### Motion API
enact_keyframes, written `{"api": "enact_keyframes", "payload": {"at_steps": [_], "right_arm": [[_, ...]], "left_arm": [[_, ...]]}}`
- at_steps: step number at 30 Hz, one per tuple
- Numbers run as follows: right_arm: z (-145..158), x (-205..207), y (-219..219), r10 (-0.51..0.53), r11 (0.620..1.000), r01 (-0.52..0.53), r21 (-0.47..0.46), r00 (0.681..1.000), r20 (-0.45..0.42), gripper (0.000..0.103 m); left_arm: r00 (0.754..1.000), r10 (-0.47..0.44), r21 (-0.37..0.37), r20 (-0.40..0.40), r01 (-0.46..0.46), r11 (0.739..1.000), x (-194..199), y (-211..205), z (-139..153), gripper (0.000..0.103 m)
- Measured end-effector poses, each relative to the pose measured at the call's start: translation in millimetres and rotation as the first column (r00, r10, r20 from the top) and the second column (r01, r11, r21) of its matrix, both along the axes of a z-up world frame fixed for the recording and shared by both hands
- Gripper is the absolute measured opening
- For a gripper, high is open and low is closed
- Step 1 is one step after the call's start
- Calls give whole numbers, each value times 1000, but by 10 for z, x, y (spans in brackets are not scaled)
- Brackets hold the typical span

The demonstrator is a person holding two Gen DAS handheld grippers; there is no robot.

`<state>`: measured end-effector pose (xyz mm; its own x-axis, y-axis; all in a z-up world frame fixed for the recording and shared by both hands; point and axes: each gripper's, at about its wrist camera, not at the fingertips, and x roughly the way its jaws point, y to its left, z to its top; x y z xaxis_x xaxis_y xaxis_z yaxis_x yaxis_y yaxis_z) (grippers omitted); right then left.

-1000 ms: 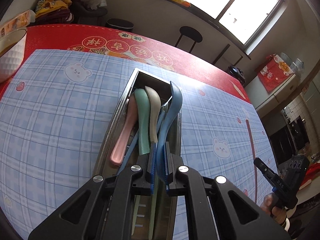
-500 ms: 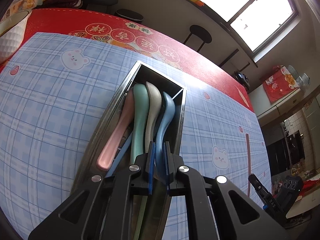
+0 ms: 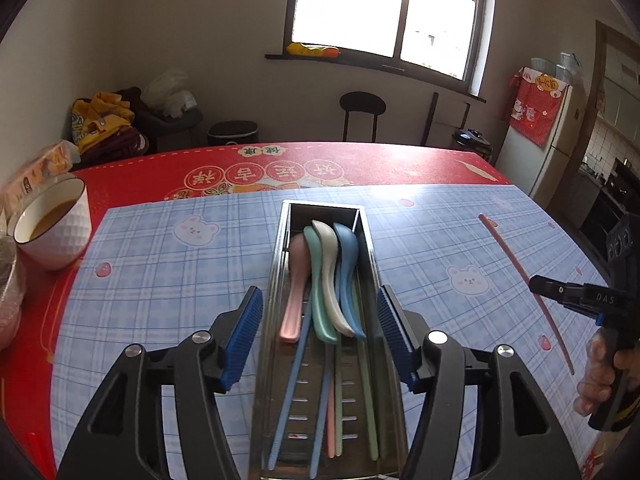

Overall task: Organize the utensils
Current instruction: 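Lower the pink chopstick into the steel tray with the right tool and release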

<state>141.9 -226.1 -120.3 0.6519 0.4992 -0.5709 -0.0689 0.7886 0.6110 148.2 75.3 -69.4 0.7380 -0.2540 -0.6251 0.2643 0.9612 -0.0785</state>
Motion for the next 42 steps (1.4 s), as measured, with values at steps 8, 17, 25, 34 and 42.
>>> {"api": "enact_keyframes", "payload": {"at_steps": [8,17,25,34,42], "right_arm": [[82,134,517,17,999,-15,39,999,-47,6],[123,377,1111,34,999,-32,25,994,-108,6],[145,520,1489,23,997,-11,75,988,-151,6],[78,530,1534,-97,989,117,95,976,-193,6],[-14,507,1457,-150,971,189,146,958,-244,6]], "left_arm": [[998,4,-14,63,-3,1000,-132,455,-176,93],[996,-17,-38,82,20,999,-136,578,-301,97],[996,37,-85,87,-29,996,-158,746,-266,97],[992,102,-137,80,-91,986,-154,917,-231,97],[992,91,-158,86,-76,984,-190,900,-196,97]]}}
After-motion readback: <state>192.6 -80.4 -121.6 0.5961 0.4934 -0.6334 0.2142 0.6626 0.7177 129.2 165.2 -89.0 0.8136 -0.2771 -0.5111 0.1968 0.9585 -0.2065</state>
